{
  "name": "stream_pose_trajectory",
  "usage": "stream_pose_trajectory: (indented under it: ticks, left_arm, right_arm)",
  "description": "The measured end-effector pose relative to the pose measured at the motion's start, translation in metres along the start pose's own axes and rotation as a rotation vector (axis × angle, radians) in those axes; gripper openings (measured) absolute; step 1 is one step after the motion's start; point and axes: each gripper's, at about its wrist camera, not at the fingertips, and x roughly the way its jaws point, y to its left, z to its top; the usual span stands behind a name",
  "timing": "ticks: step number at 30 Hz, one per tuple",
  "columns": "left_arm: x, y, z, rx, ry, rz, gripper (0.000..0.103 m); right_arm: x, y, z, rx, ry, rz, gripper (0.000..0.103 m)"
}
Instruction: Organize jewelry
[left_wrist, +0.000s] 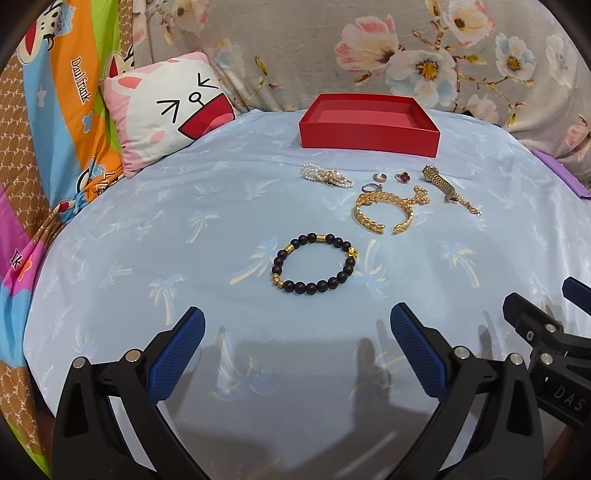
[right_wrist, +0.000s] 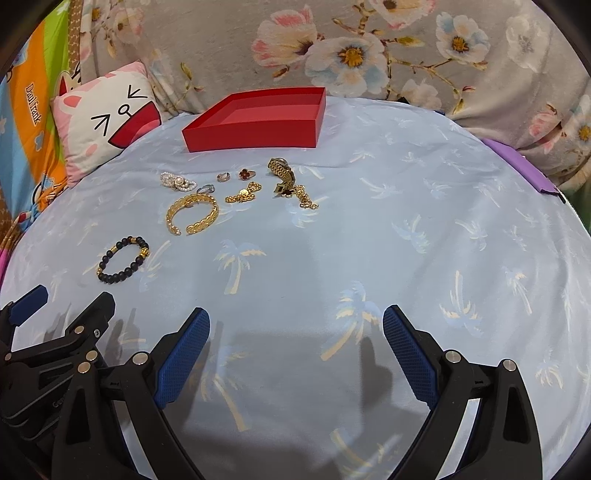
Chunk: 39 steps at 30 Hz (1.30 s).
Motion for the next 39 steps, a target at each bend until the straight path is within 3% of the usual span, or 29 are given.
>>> stream_pose_trajectory:
  ticks: [39]
  left_arm:
    - [-0.0048,-0.0018,0.0000,-0.001,-0.032,-0.007,0.098]
  right_arm:
    - [-0.0026,0.0001,0.0001,-0.002,-0.010,-0.030,0.093]
